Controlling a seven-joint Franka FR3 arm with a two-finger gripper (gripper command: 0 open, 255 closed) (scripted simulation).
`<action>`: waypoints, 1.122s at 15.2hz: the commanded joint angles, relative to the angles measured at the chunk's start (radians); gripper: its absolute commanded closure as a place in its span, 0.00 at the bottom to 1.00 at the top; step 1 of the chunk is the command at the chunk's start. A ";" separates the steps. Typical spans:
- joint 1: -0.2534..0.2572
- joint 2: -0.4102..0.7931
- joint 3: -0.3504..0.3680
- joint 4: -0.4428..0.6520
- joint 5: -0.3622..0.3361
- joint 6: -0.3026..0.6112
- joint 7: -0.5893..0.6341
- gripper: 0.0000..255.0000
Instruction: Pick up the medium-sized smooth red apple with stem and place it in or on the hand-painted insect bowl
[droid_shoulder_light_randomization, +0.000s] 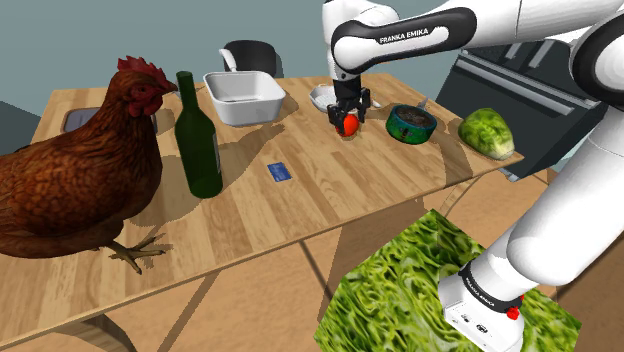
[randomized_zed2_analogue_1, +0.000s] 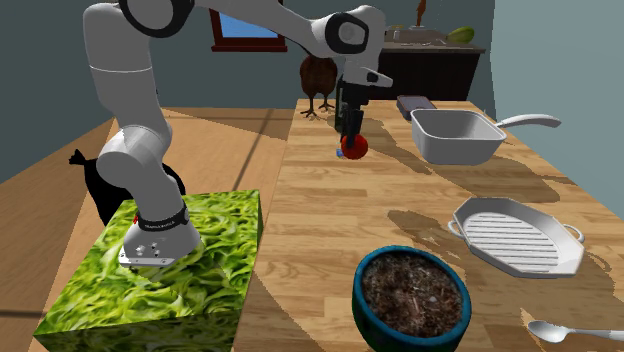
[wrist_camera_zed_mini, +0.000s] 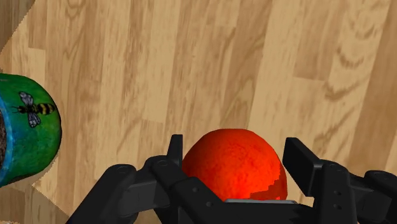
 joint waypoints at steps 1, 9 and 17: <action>0.000 -0.007 0.000 0.019 0.002 -0.025 -0.008 1.00; 0.002 -0.022 0.002 0.106 0.008 -0.125 -0.031 1.00; -0.088 -0.063 -0.073 0.058 -0.018 -0.075 -0.185 1.00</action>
